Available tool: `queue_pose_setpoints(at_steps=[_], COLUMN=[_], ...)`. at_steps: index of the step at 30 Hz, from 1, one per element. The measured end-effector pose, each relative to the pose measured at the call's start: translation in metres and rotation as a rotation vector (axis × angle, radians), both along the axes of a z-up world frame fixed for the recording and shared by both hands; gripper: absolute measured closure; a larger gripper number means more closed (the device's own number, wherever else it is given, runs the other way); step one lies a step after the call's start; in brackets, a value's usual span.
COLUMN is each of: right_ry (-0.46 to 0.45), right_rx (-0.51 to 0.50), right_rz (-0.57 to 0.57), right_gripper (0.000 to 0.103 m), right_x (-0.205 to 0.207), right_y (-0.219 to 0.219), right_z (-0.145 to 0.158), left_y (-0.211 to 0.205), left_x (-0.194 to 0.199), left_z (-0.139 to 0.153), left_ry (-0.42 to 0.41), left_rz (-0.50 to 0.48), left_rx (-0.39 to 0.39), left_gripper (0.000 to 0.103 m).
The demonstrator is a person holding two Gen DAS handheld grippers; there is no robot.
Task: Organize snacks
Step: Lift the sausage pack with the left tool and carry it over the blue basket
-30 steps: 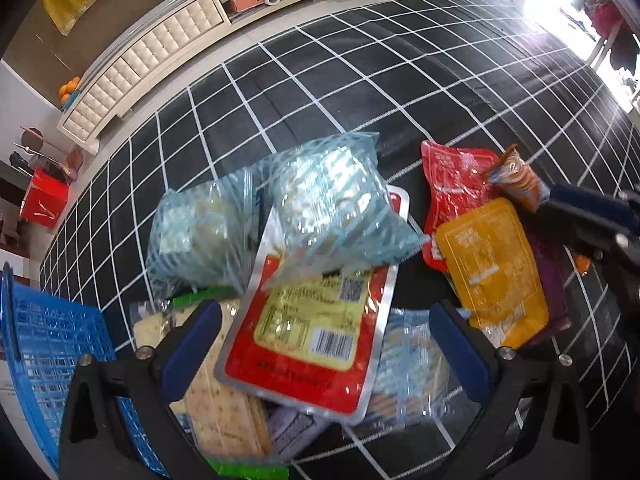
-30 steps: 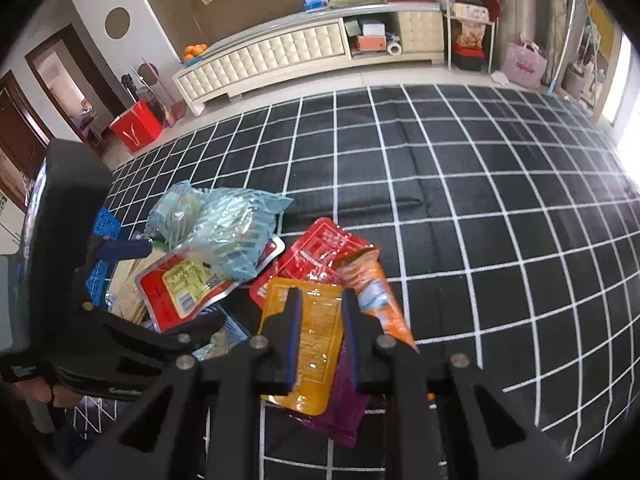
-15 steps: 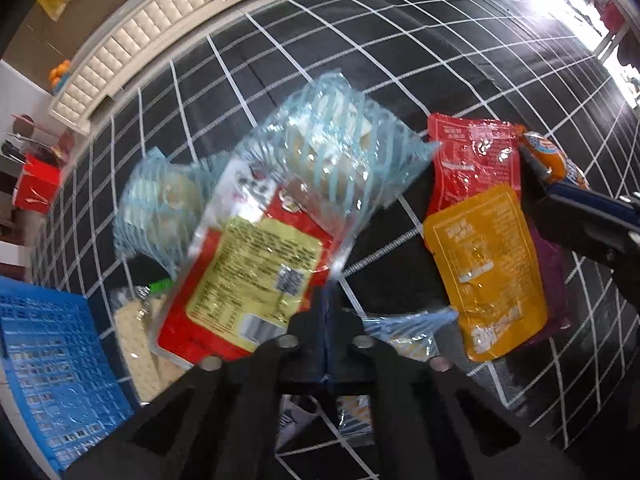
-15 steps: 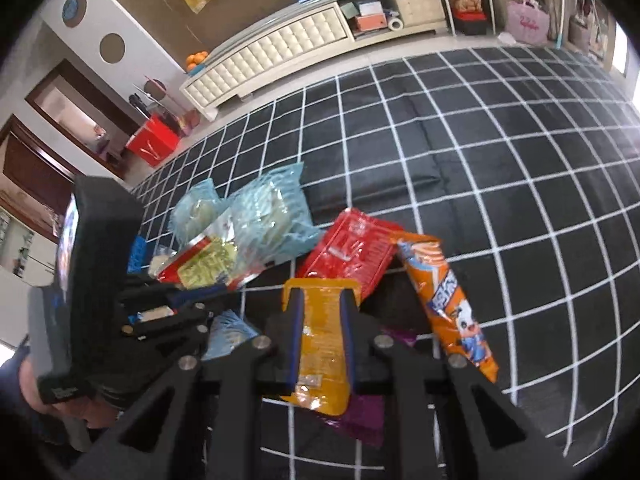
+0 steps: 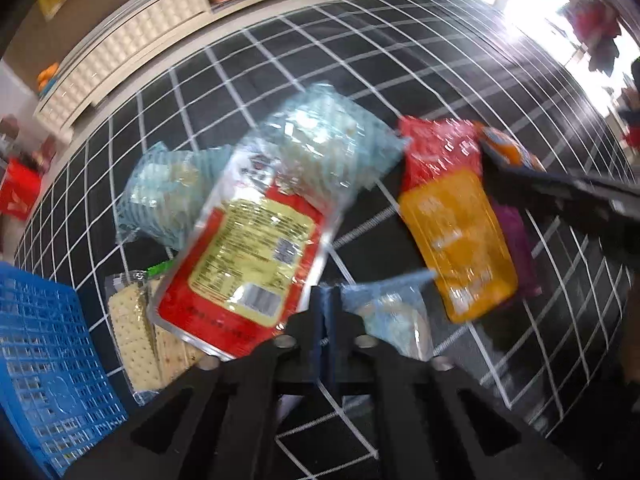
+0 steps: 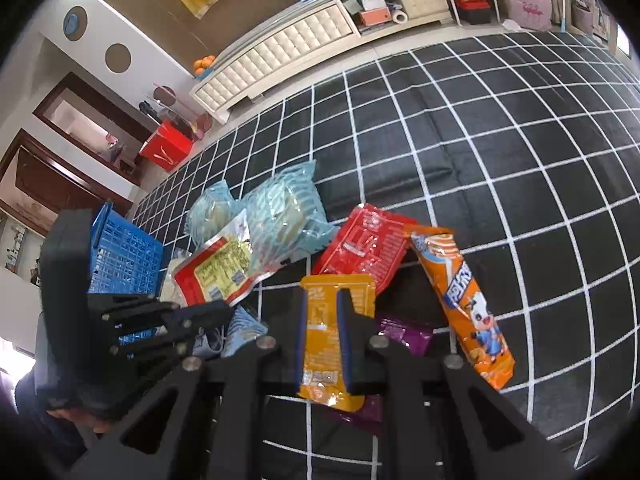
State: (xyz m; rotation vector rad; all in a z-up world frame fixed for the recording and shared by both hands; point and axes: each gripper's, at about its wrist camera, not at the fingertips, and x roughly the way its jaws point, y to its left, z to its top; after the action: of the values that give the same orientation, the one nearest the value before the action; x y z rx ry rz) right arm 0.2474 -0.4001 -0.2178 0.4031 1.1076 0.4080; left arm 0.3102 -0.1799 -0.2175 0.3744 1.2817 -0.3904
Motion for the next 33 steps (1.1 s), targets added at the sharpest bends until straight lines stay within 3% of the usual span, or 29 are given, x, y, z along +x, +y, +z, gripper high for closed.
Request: queue_pose_setpoints(at_steps=[1,2,3,12,15,17,19,21,22,26,31,33], right_ry=[0.000,-0.001,0.000,-0.005,-0.006,-0.006,-0.007,-0.007,-0.006,0.001,-0.022,-0.034], right_rx=[-0.001,-0.003,-0.005,-0.010,-0.009,-0.010,-0.013,-0.016,-0.020,-0.021,-0.009,0.011], right_rz=[0.002,0.003,0.005,0.017,0.022,0.025,0.030,0.035,0.035,0.032,0.041,0.065], right_gripper=[0.085,0.085,0.085,0.085,0.085,0.085,0.085,0.085,0.085,0.085,0.085,0.093], right_x=[0.000,0.000,0.000,-0.001,-0.001,-0.001,-0.001,-0.002,-0.002,-0.001,-0.006,-0.010], right_y=[0.000,0.001,0.001,0.005,0.007,0.009,0.011,0.013,0.013,0.014,0.017,0.021], right_z=[0.000,0.000,0.000,0.001,0.002,0.002,0.001,0.001,0.000,-0.002,-0.001,0.001], left_y=[-0.002,-0.005,-0.005,-0.018,-0.023,-0.022,-0.021,-0.017,-0.015,-0.018,-0.011,-0.006], left_x=[-0.003,-0.005,-0.006,0.002,-0.008,-0.021,-0.018,-0.010,-0.004,0.002,0.003,0.000], left_z=[0.001,0.001,0.002,-0.014,-0.027,-0.025,-0.021,-0.017,-0.017,-0.015,0.006,0.016], left_ry=[-0.032,-0.080,-0.101,-0.163,-0.150,-0.194,-0.197,-0.168,-0.149,-0.193,-0.191,-0.194], left_rz=[-0.012,-0.029,-0.039,-0.103,-0.185,-0.227,-0.204,-0.149,-0.122,-0.107,-0.047,-0.026], left_rx=[0.040,0.093,0.121,0.285,0.361,0.424,0.409,0.351,0.321,0.303,0.147,0.100], left_gripper=[0.067,0.048,0.044,0.044,0.044,0.044,0.046,0.079,0.085,0.096,0.102,0.103])
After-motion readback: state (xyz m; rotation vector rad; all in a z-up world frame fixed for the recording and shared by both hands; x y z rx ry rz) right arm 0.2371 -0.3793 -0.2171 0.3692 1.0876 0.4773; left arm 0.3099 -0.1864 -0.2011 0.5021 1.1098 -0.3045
